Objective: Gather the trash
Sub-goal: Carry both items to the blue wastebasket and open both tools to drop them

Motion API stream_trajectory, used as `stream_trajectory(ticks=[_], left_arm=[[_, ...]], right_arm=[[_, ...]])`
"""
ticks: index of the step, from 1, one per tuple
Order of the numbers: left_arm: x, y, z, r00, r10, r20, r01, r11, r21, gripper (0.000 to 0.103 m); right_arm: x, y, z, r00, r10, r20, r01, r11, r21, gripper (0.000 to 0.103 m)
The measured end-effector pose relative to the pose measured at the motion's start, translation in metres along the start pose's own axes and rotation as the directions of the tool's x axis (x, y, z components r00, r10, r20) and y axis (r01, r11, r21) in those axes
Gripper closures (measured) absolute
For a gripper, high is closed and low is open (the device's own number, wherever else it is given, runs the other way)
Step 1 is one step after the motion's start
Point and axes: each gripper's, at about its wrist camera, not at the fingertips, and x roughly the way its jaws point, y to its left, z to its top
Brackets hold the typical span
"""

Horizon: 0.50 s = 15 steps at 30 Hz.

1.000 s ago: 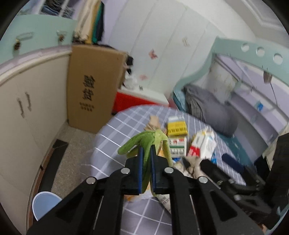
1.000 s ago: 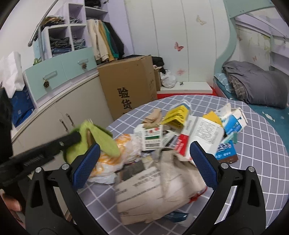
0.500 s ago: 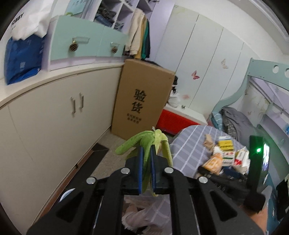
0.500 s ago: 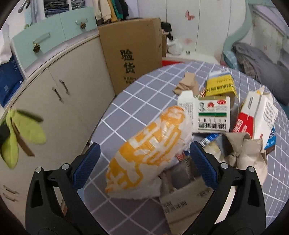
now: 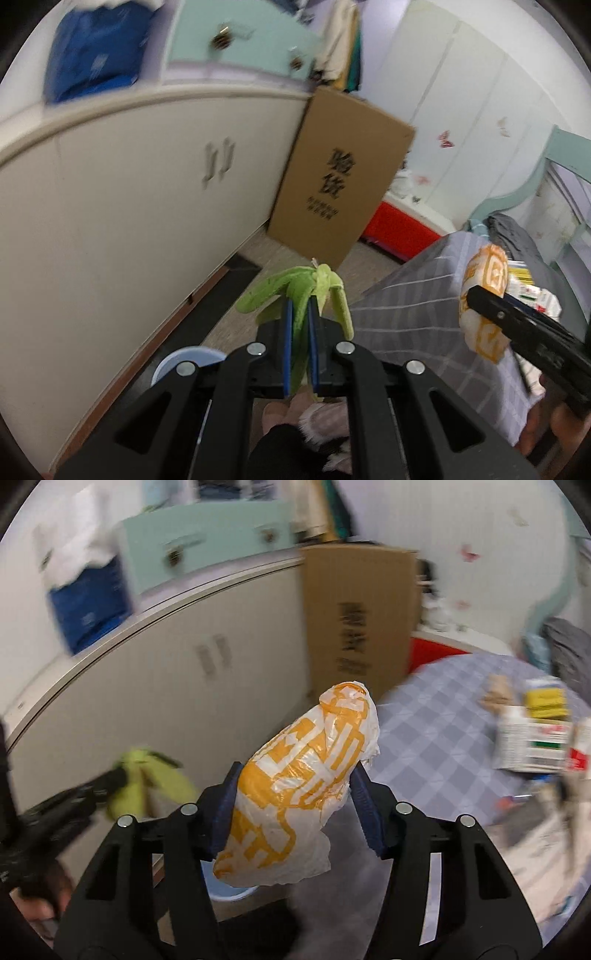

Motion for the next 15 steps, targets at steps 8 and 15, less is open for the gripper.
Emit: stream_trajectory(ticks=[8,15], left_arm=[[0.048,0.076,-0.038,0.981,0.111,-0.161,-0.124,0.99,-0.07,0.095],[0.087,0.12,-0.053,0.956,0.143,-0.256,-0.18,0.975,-0.127,0.093]], right_arm=[[0.103,0.089,-0.053,0.956,0.178,-0.232,-0.2,0.977,-0.077,0.046],[0.167,0.111,-0.087,0.92,0.2,-0.336,-0.225,0.974,-0.037,0.046]])
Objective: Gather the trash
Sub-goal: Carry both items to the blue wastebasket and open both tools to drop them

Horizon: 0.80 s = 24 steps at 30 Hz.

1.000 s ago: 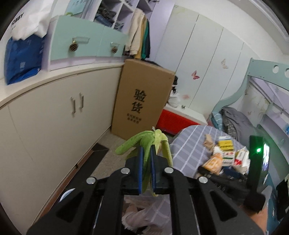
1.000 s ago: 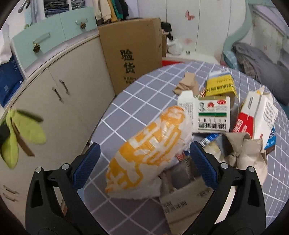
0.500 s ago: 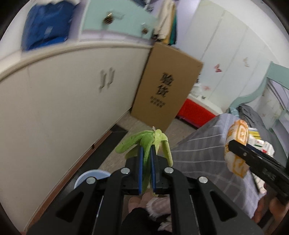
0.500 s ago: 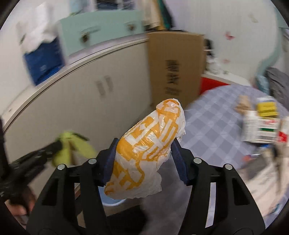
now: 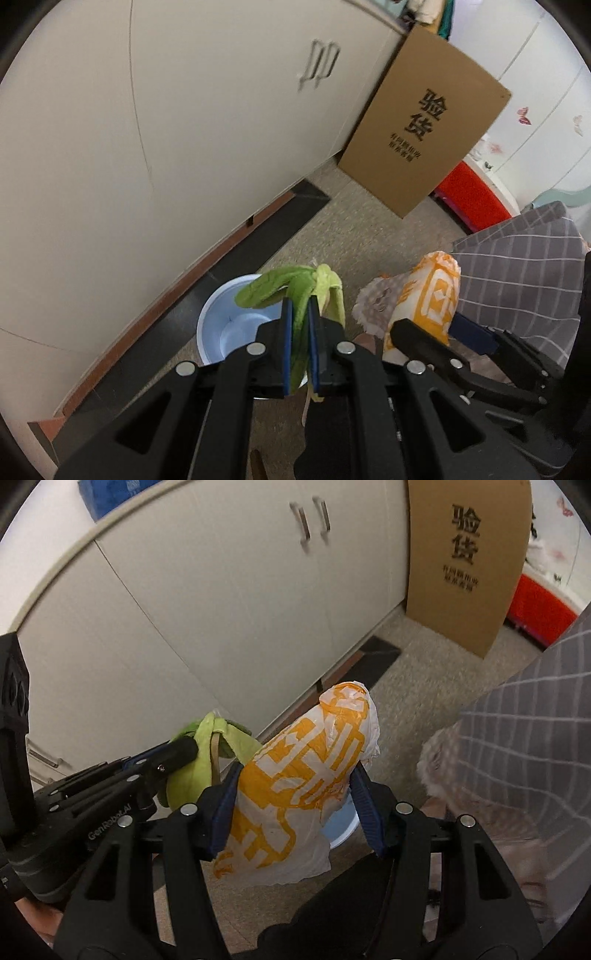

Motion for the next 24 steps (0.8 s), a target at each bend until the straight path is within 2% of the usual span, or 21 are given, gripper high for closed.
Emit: stream_trajectory(ticks=[1,2,4,6,7,18,24], left_arm=[[0.004,0.003,0.001,1.0,-0.002,-0.011,0.002,1.0,-0.009,0.092],[0.008,0.007,0.001,1.0,-0.006,-0.021,0.006,1.0,-0.028,0.087],[0.016,0.017,0.002,0.999,0.007,-0.037,-0.009,0.998,-0.059,0.068],[0.019,0.026,0.0,0.998,0.036,-0.046,-0.04,0.996,-0.079,0.039],[0.02,0.03,0.001,0.998,0.042,-0.044,-0.046,0.995,-0.092,0.034],[0.022,0.059,-0.014,0.995,0.081,-0.063,-0.089,0.986,-0.14,0.032],[0.011,0.072,-0.018,0.992,0.117,-0.043,-0.123,0.979,-0.162,0.03]], right_arm=[[0.005,0.0,-0.001,1.0,-0.004,-0.004,0.004,1.0,0.0,0.046],[0.009,-0.001,-0.001,1.0,-0.005,-0.011,0.005,1.0,0.003,0.046],[0.02,-0.003,0.003,1.0,-0.008,-0.021,0.008,1.0,0.018,0.046],[0.024,-0.008,0.005,1.0,-0.01,-0.028,0.01,1.0,0.029,0.045],[0.026,-0.007,0.003,0.999,-0.004,-0.033,0.006,0.999,0.034,0.045],[0.038,0.014,-0.004,0.998,0.025,-0.058,-0.023,0.999,0.027,0.044],[0.04,0.024,0.0,0.998,0.038,-0.051,-0.038,0.999,0.017,0.043]])
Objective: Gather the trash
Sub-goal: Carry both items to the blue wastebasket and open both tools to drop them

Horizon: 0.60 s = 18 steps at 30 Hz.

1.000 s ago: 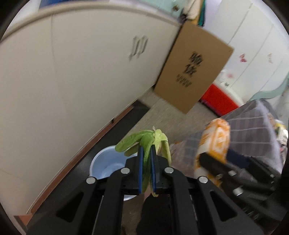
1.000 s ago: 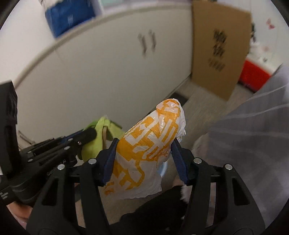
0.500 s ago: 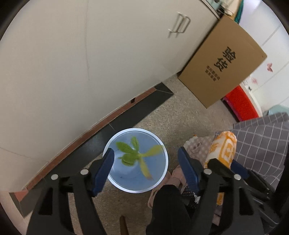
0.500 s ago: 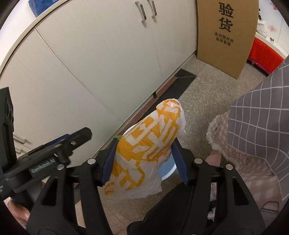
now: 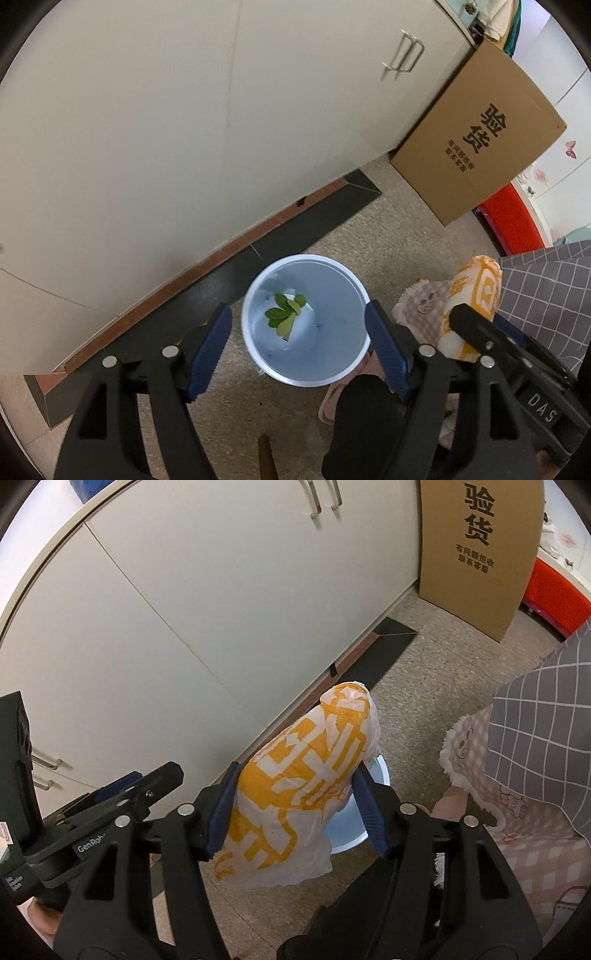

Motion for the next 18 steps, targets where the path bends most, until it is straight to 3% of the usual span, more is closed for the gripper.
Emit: stream_trajectory(ticks=[3,4,5,7,18], left_arm=[[-0.009,0.006,0.001,1.0,0.018,0.021,-0.018,1.0,-0.01,0.03],[-0.012,0.008,0.001,0.999,0.024,0.027,-0.023,1.0,-0.014,0.03],[-0.016,0.01,0.002,0.999,0.029,0.035,-0.029,0.999,-0.019,0.029],[-0.022,0.014,0.004,0.998,0.044,0.048,-0.043,0.999,-0.03,0.028],[-0.061,0.006,0.004,0.994,0.035,0.104,-0.033,0.999,-0.022,0.027]], right_arm=[[-0.001,0.006,0.005,1.0,0.012,0.01,-0.012,1.0,-0.008,0.042],[-0.002,0.008,0.007,1.0,0.019,0.021,-0.019,1.0,-0.012,0.037],[-0.004,0.01,0.008,0.999,0.026,0.035,-0.026,1.0,-0.016,0.023],[-0.009,0.013,0.011,0.996,0.042,0.072,-0.041,0.999,-0.022,0.011],[-0.054,0.013,0.003,0.989,-0.018,0.147,0.02,1.0,-0.014,0.01]])
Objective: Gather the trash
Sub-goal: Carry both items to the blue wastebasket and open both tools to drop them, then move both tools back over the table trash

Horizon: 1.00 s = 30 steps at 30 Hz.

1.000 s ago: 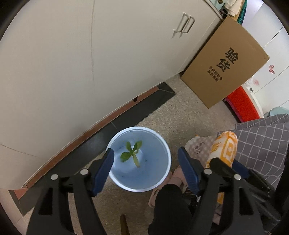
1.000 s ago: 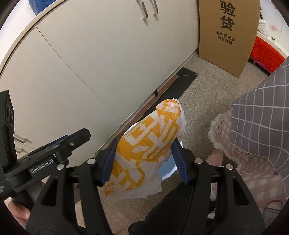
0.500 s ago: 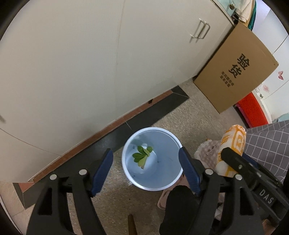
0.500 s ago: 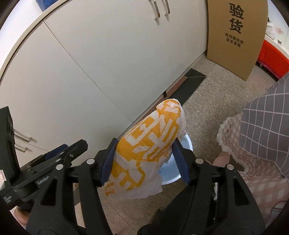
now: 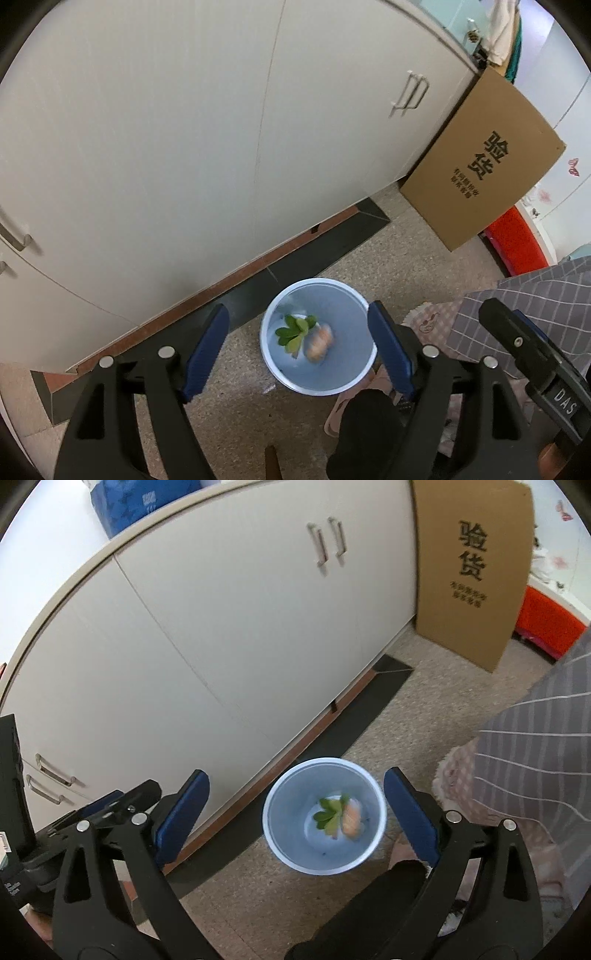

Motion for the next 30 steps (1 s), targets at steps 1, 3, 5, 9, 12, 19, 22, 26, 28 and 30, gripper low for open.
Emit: stream_trajectory(ticks=[1,3,5,9,12,19,22,26,28,30], left_arm=[[-0.005,-0.003,-0.001,1.0,-0.004,0.006,0.004,1.0,0.004,0.027],[-0.019,-0.011,-0.002,0.999,-0.019,0.025,0.019,1.0,0.019,0.027],[-0.032,-0.019,-0.005,0.999,-0.03,0.043,0.029,0.999,0.031,0.027],[-0.063,-0.039,-0.013,0.994,-0.07,0.086,0.064,0.996,0.063,0.027],[-0.089,-0.063,-0.022,0.987,-0.11,0.117,0.098,0.989,0.108,0.026],[-0.149,-0.15,-0.057,0.958,-0.245,0.149,0.193,0.935,0.298,0.025],[-0.171,-0.199,-0.076,0.941,-0.307,0.145,0.23,0.889,0.395,0.024],[-0.197,-0.273,-0.109,0.917,-0.387,0.103,0.278,0.8,0.531,0.024],[-0.205,-0.3,-0.124,0.909,-0.408,0.085,0.287,0.76,0.583,0.024],[-0.213,-0.331,-0.145,0.906,-0.419,0.068,0.281,0.711,0.644,0.024]], right_arm=[[-0.008,-0.001,0.0,1.0,-0.011,0.012,0.011,1.0,-0.001,0.01],[-0.027,-0.004,-0.001,0.998,-0.037,0.042,0.037,0.999,-0.003,0.01],[-0.044,-0.006,-0.001,0.997,-0.05,0.066,0.051,0.999,-0.004,0.01],[-0.091,-0.011,-0.003,0.988,-0.07,0.138,0.072,0.997,-0.005,0.01],[-0.136,-0.021,-0.007,0.971,-0.105,0.215,0.106,0.994,0.009,0.01],[-0.238,-0.074,-0.037,0.914,-0.217,0.343,0.177,0.974,0.143,0.008],[-0.275,-0.108,-0.051,0.888,-0.274,0.369,0.201,0.954,0.223,0.007],[-0.325,-0.157,-0.078,0.842,-0.369,0.394,0.238,0.909,0.342,0.007],[-0.344,-0.18,-0.091,0.816,-0.421,0.396,0.26,0.879,0.399,0.007],[-0.365,-0.207,-0.107,0.791,-0.471,0.391,0.274,0.843,0.462,0.007]])
